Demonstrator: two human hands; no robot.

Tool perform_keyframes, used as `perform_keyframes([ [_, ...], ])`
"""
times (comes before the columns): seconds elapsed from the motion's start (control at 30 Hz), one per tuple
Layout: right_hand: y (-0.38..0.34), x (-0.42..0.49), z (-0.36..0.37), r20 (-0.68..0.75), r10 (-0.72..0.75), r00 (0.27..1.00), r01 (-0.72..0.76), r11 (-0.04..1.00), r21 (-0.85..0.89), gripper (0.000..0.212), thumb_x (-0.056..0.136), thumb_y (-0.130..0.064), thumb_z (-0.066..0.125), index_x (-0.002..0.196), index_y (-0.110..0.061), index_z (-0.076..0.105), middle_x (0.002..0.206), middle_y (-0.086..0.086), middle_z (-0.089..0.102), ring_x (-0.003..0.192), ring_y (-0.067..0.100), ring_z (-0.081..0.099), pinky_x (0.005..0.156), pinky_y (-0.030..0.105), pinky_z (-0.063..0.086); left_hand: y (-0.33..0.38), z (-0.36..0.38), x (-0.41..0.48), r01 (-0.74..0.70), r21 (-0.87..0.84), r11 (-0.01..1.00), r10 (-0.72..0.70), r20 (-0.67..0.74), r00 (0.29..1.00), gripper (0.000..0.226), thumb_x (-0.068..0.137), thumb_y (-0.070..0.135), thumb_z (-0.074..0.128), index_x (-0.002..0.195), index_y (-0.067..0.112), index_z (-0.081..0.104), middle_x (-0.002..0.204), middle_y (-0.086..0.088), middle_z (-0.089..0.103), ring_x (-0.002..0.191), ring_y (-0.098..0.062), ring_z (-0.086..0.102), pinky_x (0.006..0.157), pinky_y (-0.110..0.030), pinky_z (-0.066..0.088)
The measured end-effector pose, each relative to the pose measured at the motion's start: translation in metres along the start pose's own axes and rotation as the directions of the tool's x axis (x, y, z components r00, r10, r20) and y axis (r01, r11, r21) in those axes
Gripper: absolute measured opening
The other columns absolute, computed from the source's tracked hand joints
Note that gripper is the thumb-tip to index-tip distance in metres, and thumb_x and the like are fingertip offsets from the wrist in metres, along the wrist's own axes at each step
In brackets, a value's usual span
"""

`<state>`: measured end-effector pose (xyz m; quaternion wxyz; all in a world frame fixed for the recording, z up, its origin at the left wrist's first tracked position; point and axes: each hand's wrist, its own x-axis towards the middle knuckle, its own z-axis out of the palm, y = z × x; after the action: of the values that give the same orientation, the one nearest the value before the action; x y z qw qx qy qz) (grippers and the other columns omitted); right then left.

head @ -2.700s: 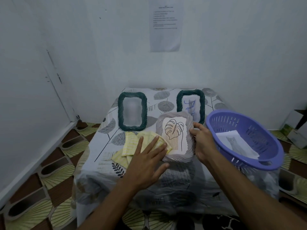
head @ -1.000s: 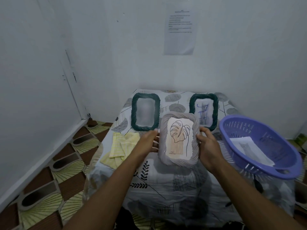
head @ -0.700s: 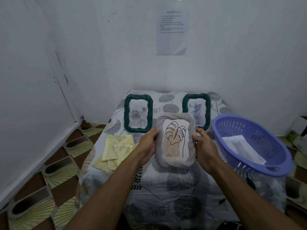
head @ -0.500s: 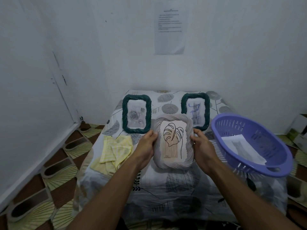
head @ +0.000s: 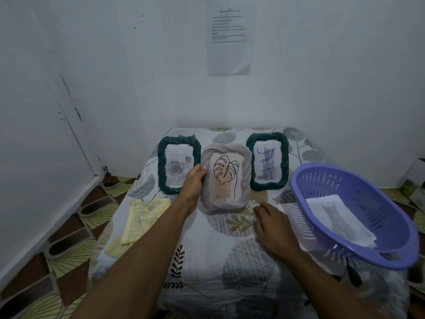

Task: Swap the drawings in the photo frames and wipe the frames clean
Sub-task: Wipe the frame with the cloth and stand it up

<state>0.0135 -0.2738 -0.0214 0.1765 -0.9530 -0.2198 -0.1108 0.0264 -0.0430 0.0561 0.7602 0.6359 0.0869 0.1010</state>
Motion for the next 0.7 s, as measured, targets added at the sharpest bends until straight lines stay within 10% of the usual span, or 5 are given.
perform_keyframes([
  [0.7,0.005,-0.001,0.008,-0.016,0.031,0.999,-0.031,1.0,0.0,0.037,0.094,-0.026,0.045,0.128,-0.016,0.056,0.139,0.004,0.05,0.128,0.019,0.045,0.107,0.038,0.033,-0.012,0.013,0.055,0.032,0.095,0.995,-0.02,-0.122,0.992,0.028,0.098,0.023,0.039,0.101,0.009,0.064,0.098,-0.009,0.073,0.094,-0.026,0.068,0.088,-0.048,0.054],
])
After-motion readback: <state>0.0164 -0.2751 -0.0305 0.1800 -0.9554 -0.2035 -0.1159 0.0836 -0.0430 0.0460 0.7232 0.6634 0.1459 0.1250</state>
